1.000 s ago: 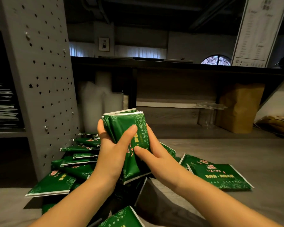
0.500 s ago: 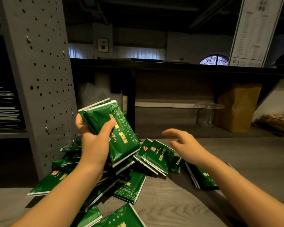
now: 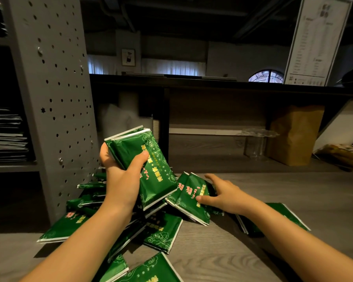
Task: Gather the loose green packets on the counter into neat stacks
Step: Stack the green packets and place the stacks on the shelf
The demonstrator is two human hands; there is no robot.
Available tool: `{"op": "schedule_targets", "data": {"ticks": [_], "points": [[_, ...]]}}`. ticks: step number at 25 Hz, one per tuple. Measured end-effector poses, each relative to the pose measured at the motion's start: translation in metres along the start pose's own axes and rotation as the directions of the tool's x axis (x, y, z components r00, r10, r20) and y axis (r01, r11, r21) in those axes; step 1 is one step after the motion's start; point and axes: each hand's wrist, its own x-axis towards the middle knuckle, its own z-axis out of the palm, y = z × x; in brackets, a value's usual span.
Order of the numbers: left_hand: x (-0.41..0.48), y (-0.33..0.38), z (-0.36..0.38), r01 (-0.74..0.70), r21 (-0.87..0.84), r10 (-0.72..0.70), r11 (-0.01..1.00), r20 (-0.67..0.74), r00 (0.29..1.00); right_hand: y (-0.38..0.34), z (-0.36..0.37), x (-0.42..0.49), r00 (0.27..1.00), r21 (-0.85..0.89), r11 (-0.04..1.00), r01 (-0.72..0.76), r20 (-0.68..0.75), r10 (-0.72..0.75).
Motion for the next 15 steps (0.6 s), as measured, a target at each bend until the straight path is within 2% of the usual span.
{"op": "schedule_targets", "data": {"ticks": [2, 4, 7, 10, 11, 15], "points": [[0.0, 0.0, 0.0, 0.01, 0.006, -0.01, 1.0, 0.004, 1.0, -0.004, -0.003, -0.004, 0.992, 0.154, 0.986, 0.06, -0.118, -0.042], [-0.001, 0.001, 0.0, 0.015, 0.009, -0.015, 1.0, 0.015, 1.0, -0.008, -0.008, -0.006, 0.959, 0.353, 0.925, 0.143, -0.279, -0.042], [-0.003, 0.003, 0.002, 0.022, 0.017, -0.022, 1.0, 0.04, 0.999, -0.019, -0.019, -0.013, 0.918, 0.706, 0.654, 0.274, -0.394, 0.041], [-0.007, 0.004, 0.004, 0.025, 0.037, -0.028, 0.999, 0.077, 0.997, -0.031, -0.03, -0.023, 0.922, 0.872, 0.356, 0.336, -0.382, 0.066], [-0.008, 0.004, 0.005, 0.026, 0.05, -0.03, 0.998, 0.092, 0.995, -0.036, -0.032, -0.027, 0.926, 0.886, 0.306, 0.348, -0.376, 0.037], [-0.014, 0.002, 0.01, 0.052, 0.086, -0.064, 0.995, 0.149, 0.987, -0.054, -0.026, -0.035, 0.914, 0.862, 0.315, 0.398, -0.4, -0.062]]}}
